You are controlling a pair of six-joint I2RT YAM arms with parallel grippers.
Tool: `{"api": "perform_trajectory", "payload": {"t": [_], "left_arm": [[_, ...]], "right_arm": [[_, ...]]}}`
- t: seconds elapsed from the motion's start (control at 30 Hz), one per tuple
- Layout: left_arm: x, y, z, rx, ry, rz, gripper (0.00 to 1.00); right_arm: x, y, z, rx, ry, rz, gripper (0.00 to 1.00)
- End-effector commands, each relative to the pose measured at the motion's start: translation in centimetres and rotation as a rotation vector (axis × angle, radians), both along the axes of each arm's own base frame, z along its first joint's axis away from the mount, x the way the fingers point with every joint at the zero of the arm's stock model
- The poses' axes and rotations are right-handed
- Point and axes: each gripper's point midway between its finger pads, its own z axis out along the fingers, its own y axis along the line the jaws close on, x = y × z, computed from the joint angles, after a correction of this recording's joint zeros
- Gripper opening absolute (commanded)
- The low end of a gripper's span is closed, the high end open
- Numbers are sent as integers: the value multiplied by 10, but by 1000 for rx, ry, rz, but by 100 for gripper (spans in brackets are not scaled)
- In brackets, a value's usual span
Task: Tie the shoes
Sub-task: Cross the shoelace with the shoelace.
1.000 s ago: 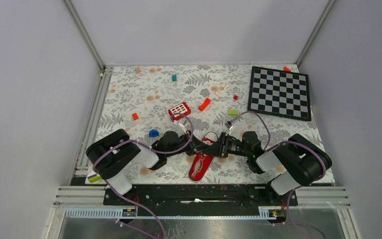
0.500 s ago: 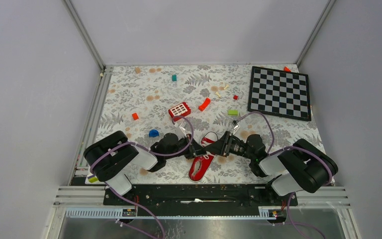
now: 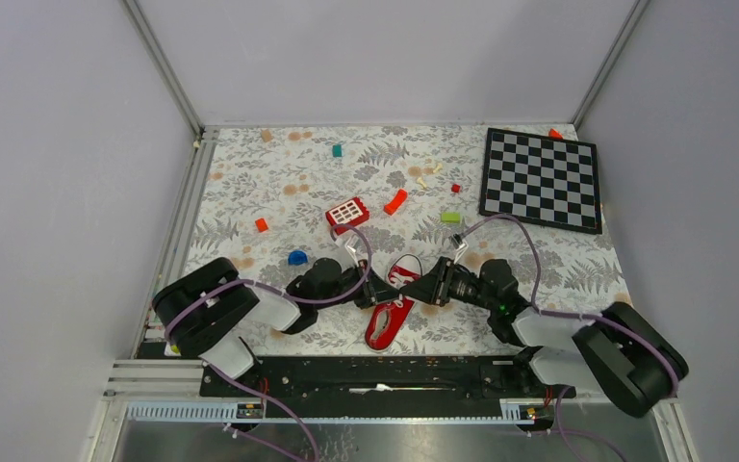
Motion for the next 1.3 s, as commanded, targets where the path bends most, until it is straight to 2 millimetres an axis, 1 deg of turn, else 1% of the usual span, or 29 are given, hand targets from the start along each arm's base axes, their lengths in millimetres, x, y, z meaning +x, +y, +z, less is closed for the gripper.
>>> {"api": "perform_trajectory", "payload": {"t": [0.0, 0.13, 0.3, 0.43, 0.5, 0.63, 0.73, 0.77, 0.87, 1.0, 1.17, 1.27], "left_arm": [[-6, 0, 13, -11, -64, -40, 0], [-3, 1, 15, -8, -82, -31, 0], [1, 1, 21, -44, -98, -18, 0], [4, 2, 29, -79, -125, -4, 0], [4, 3, 30, -83, -136, -1, 0], [6, 3, 30, -84, -138, -1, 0], [7, 5, 34, -95, -149, 2, 0], [8, 5, 36, -99, -156, 2, 0], [9, 5, 40, -98, -169, -2, 0], [11, 6, 41, -82, -183, -3, 0], [13, 7, 46, -61, -205, -9, 0], [14, 8, 48, -52, -215, -7, 0]], "right_arm": [[4, -6, -8, -146, -62, 5, 31], [-3, -11, -8, -221, -75, 47, 31], [-14, -13, -20, -308, -30, 126, 39], [-20, -22, -33, -403, 5, 151, 41], [-19, -28, -35, -437, 1, 134, 43], [-12, -31, -19, -409, -66, 67, 43], [-11, -28, -10, -411, -127, 31, 43], [-14, -24, -9, -424, -150, 36, 43], [-13, -18, -4, -451, -201, -14, 44], [-7, -13, -2, -478, -229, -86, 45], [-5, -3, 2, -501, -253, -92, 46], [1, 2, 5, -521, -263, -111, 47]]}}
